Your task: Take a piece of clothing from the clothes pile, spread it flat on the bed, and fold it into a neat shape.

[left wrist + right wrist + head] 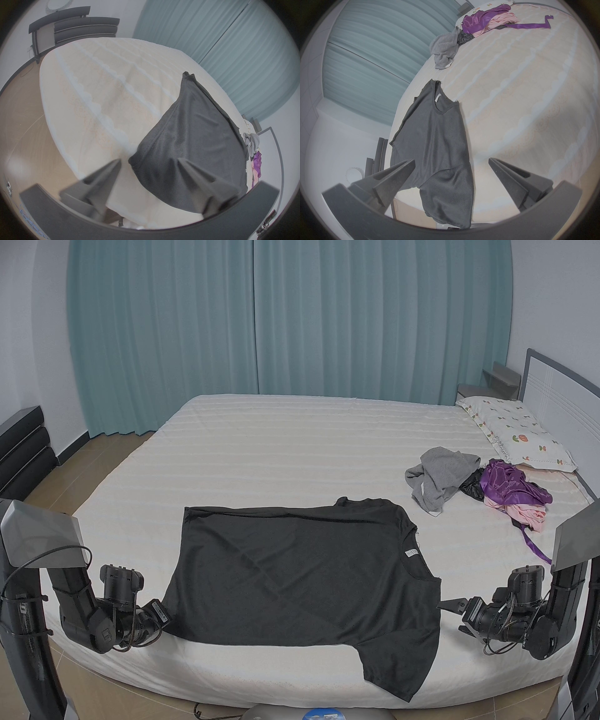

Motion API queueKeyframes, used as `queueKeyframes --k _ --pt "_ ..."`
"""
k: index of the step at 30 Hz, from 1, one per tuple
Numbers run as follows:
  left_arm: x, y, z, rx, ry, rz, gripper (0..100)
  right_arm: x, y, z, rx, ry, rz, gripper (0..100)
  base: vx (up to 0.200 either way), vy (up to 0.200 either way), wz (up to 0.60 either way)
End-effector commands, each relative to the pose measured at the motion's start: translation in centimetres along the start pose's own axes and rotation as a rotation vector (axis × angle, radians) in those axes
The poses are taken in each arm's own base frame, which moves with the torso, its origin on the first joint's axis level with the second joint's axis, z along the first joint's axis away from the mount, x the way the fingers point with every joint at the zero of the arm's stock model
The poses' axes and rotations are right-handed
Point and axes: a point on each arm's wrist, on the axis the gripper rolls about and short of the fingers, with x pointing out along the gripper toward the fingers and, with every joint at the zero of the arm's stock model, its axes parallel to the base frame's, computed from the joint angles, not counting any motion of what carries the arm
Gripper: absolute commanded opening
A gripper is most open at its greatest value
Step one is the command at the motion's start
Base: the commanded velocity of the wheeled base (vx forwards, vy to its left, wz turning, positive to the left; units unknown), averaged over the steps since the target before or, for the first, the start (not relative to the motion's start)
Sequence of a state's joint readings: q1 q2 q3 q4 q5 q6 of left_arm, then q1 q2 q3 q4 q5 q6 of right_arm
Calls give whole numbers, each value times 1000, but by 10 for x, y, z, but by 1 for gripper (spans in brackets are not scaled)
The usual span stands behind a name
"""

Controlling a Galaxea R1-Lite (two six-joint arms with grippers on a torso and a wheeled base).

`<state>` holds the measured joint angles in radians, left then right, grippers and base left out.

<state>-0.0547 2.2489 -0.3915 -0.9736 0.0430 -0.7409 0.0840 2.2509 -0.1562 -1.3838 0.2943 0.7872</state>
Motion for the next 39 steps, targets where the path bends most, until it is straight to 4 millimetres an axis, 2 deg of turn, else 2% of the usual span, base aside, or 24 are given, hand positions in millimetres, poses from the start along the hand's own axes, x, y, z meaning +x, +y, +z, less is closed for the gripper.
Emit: queueKeyframes --k 1,10,15,26,30,39 --pt "4 5 -5 0 4 29 0 1 -1 -2 0 11 -6 100 0 0 0" --pt "0 11 -7 2 -3 58 0 -1 -5 -7 -22 30 -26 100 0 0 0" --pt "-11 19 -3 84 -7 77 0 -1 -6 -10 -46 47 -32 100 0 0 0" --pt "-14 21 -4 118 -1 83 0 0 -2 -14 -81 55 -25 100 0 0 0" --pt "-11 19 -2 107 -8 75 0 7 5 -20 -112 73 -11 100 0 0 0" --pt "-9 20 -3 103 0 71 0 39 12 -28 -178 6 -87 100 0 0 0"
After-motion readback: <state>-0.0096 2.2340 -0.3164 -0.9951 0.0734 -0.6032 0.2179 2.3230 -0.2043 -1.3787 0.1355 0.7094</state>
